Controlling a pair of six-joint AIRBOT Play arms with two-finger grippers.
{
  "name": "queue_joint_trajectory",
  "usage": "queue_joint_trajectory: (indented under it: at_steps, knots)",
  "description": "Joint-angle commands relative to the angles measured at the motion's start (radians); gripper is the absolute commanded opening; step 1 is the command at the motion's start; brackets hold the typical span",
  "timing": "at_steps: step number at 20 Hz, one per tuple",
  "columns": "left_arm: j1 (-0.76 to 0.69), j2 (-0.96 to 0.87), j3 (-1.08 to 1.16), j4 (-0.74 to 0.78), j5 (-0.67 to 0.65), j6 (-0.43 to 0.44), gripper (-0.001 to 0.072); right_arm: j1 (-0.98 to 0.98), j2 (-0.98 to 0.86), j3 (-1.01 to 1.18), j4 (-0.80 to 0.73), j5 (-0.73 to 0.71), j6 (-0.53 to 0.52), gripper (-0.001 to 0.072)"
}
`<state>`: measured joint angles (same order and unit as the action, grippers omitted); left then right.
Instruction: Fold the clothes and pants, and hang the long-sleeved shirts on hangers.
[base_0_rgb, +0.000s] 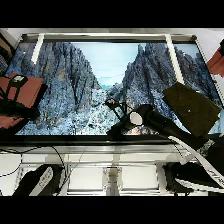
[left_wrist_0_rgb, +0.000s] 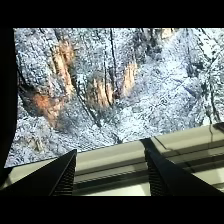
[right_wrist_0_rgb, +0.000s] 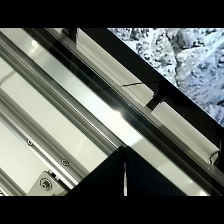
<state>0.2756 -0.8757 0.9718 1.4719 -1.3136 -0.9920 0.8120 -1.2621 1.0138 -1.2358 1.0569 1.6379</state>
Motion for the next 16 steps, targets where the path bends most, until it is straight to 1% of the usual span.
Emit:
queue_joint_trajectory:
  at_steps: [1,4,5,7,8,9,14,16]
  knots:
    - [0.0,0.001,-0.001,0.0,0.0,0.0,0.0514,0.001,0.0,0.0,0.001,-0.005,0.001,0.0006]
    - [0.0,0.001,-0.001,0.0,0.0,0.0,0.0514,0.001,0.0,0.0,0.001,-0.006,0.0,0.0007]
    - [0.0,0.001,-0.001,0.0,0.0,0.0,0.0514,0.001,0.0,0.0,0.002,-0.005,-0.001,0.0025]
    - [0.0,0.001,-0.001,0.0,0.0,0.0,0.0514,0.001,0.0,0.0,0.001,-0.006,-0.009,0.0037]
    - [0.0,0.001,-0.001,0.0,0.0,0.0,0.0514,0.001,0.0,0.0,0.001,-0.008,-0.009,0.0096]
    - [0.0,0.001,-0.001,0.0,0.0,0.0,0.0514,0.001,0.0,0.0,0.002,-0.008,-0.009,0.0119]
    - [0.0,0.001,-0.001,0.0,0.0,0.0,0.0513,0.001,0.0,0.0,0.01,-0.006,-0.009,0.0123]
    - [0.0,0.0,-0.001,-0.031,0.001,0.0,0.0513,0.001,0.0,0.0,0.009,-0.007,-0.009,0.0122]
